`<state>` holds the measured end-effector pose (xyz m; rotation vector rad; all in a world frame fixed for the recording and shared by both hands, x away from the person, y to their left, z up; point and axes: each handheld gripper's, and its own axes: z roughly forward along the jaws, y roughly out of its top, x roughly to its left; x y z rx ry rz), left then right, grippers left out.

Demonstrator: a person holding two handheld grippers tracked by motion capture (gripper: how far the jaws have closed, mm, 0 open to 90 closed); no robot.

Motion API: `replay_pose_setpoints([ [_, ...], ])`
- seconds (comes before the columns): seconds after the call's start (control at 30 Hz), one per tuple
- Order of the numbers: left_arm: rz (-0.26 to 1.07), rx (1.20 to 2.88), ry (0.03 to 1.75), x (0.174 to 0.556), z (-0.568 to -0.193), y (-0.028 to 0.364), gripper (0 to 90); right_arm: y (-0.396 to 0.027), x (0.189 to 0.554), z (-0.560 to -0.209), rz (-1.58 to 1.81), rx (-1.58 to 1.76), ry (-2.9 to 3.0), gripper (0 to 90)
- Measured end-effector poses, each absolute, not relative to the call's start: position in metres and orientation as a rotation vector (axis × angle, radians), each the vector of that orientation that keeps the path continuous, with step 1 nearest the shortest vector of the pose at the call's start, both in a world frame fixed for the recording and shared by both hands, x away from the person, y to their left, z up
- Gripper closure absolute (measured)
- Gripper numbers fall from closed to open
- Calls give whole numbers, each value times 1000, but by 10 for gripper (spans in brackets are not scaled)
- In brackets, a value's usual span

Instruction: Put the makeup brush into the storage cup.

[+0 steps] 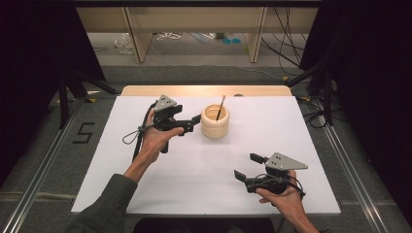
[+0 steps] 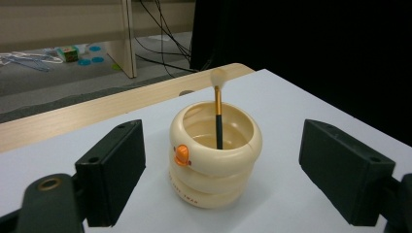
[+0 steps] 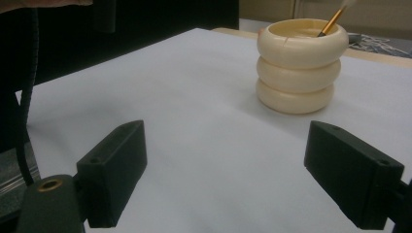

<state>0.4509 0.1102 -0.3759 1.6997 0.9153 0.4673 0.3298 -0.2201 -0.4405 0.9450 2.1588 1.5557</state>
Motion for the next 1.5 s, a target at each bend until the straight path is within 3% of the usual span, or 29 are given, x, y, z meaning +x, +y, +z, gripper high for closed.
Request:
replay_pose_setpoints([
  [1.5, 472, 1703, 879, 379, -406, 155, 164, -223, 329, -434, 1592, 928, 2085, 164],
])
